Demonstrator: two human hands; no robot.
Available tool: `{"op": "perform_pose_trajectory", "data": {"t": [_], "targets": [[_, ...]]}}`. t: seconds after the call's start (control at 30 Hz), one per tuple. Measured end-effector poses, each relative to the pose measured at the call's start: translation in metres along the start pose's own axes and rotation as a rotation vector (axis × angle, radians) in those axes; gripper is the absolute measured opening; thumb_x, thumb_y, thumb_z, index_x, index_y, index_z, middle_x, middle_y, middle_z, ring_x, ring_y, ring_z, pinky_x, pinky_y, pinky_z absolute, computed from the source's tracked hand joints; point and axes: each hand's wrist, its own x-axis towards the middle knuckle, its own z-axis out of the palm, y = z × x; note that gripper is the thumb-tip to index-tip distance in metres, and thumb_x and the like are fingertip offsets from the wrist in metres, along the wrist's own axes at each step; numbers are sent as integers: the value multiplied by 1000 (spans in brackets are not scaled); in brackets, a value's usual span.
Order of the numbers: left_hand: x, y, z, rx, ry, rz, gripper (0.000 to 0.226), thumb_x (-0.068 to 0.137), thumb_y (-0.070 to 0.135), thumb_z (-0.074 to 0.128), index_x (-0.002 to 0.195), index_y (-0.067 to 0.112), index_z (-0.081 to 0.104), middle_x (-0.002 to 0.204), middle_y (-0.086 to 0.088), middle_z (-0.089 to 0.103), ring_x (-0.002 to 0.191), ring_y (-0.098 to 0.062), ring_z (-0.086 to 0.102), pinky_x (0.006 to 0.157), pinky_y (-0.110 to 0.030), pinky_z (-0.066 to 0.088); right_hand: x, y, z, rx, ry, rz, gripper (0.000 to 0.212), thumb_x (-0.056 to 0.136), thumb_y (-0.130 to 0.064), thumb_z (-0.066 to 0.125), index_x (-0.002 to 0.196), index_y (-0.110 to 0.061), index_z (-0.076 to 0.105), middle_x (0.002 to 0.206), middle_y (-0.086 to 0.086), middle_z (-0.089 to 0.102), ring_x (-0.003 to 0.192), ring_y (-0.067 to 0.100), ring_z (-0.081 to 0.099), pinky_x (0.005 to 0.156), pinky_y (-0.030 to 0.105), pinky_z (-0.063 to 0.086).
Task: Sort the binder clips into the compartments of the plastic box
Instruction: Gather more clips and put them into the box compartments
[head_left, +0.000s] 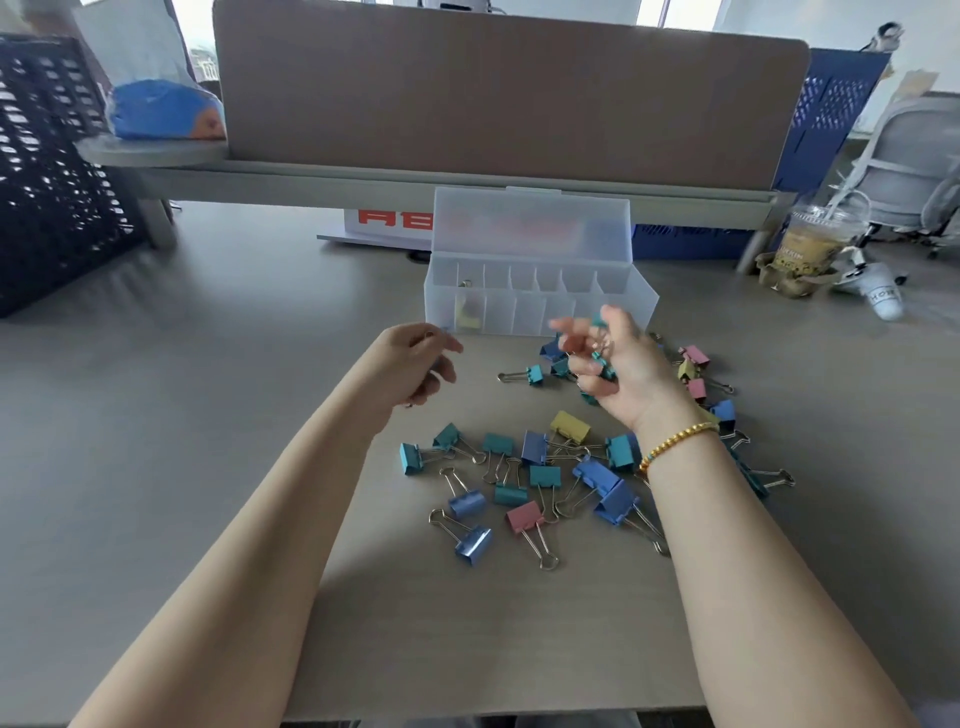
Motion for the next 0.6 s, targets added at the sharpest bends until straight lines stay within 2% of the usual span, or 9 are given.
{"op": "perform_pose_trajectory", "data": {"t": [0.07, 0.1, 0.17, 0.27, 0.37, 0.43, 0.53, 0.6], "targets": [[-1, -1, 4, 103, -7, 33, 24, 98, 16, 38, 100, 21, 62, 61, 0, 50, 47, -13, 37, 39, -15, 24, 1, 5, 2, -219, 37, 35, 44, 102, -30, 25, 113, 0, 55, 70, 6, 51, 36, 2, 31, 30, 12, 18], [-1, -1, 6, 106, -18, 35, 24, 99, 17, 39, 104, 23, 61, 61, -1, 47, 47, -13, 35, 38, -14, 23, 2, 7, 2, -246, 47, 49, 40, 102, -29, 27, 116, -2, 52, 70, 6, 51, 34, 2, 31, 30, 12, 18], [1, -1, 11, 140, -28, 35, 23, 99, 22, 41, 103, 22, 63, 59, -1, 43, 47, -13, 32, 38, -15, 22, 5, 6, -1, -198, 65, 65, 33, 101, -26, 27, 114, -6, 50, 67, 6, 52, 31, 2, 29, 29, 12, 18], [10, 3, 18, 259, -45, 52, 30, 99, 30, 41, 89, 19, 67, 59, 1, 46, 49, -13, 33, 42, -18, 22, 6, 0, -11, -77, 60, 112, 24, 98, -27, 32, 102, -12, 50, 58, 4, 55, 30, 4, 29, 28, 11, 17], [23, 9, 29, 313, -53, 77, 38, 98, 33, 41, 68, 17, 58, 62, 3, 51, 51, -12, 37, 43, -19, 25, 5, -2, -18, -48, 39, 127, 44, 96, -52, 33, 98, -14, 54, 61, 1, 53, 34, 4, 30, 32, 10, 17], [31, 15, 37, 342, -53, 97, 41, 98, 33, 40, 64, 16, 55, 62, 4, 53, 51, -11, 39, 43, -19, 26, 6, -3, -21, -78, 44, 119, 55, 94, -59, 26, 95, -14, 58, 62, 0, 52, 36, 4, 31, 33, 11, 17], [42, 19, 49, 511, -62, 162, 35, 99, 28, 39, 79, 14, 64, 64, 4, 56, 53, -9, 45, 45, -20, 32, 10, -4, -24, -150, 83, 112, 45, 98, -43, 29, 78, -13, 56, 61, -1, 49, 35, 4, 31, 32, 11, 16], [46, 18, 54, 703, -79, 223, 28, 98, 23, 41, 102, 14, 67, 80, 1, 66, 68, -14, 59, 59, -23, 46, 14, -7, -24, -173, 131, 90, 33, 94, -30, 33, 68, -15, 47, 60, -1, 40, 37, 6, 29, 31, 13, 15]]}}
